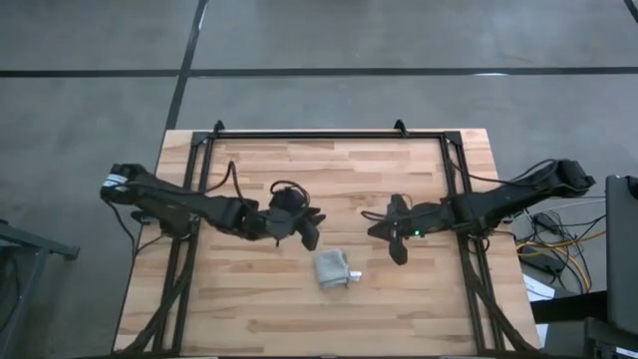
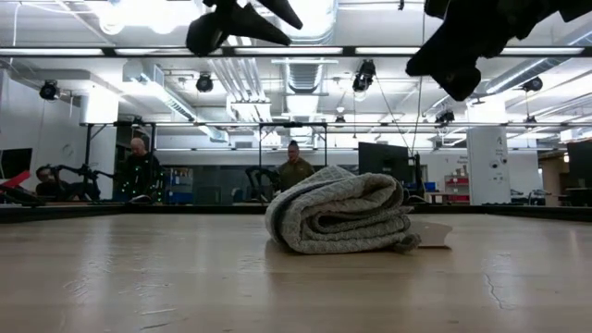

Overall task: Fold microfiber towels
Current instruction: Return to Home Position

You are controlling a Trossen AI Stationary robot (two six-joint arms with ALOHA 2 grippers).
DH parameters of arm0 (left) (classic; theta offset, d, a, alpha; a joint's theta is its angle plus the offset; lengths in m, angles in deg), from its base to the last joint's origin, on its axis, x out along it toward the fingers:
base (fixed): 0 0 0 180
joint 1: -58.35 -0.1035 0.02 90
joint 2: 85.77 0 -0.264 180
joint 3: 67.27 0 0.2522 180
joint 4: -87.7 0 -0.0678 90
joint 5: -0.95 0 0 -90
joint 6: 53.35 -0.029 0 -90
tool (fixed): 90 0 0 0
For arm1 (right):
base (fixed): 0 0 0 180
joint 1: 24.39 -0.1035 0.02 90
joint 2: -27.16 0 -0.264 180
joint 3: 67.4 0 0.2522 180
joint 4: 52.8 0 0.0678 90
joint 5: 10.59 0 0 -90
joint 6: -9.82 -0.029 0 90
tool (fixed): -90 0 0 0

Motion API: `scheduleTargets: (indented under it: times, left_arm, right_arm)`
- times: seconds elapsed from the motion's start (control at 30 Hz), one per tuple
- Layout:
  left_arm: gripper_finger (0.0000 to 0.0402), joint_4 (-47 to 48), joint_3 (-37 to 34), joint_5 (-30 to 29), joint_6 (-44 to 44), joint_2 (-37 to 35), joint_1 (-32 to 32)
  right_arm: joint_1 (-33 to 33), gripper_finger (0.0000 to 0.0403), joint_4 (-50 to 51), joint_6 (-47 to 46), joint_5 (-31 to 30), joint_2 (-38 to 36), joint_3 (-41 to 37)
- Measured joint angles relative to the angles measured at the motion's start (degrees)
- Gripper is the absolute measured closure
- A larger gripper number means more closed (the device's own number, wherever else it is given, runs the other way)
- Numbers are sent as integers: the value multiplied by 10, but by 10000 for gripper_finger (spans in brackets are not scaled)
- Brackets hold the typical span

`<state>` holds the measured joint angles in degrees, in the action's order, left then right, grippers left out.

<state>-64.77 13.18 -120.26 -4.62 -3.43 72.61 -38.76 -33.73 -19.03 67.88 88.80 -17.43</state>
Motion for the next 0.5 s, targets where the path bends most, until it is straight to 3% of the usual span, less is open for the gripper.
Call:
scheduleTargets:
  times: [0.1, 0.5]
  left_arm:
    - [280, 1, -2, -45, -62, 0, 15]
    - [280, 0, -3, -43, -204, -1, 45]
  right_arm:
    - [0, 364, 1, -9, 0, -21, 0]
    - [0, 364, 3, 3, 14, -174, 0]
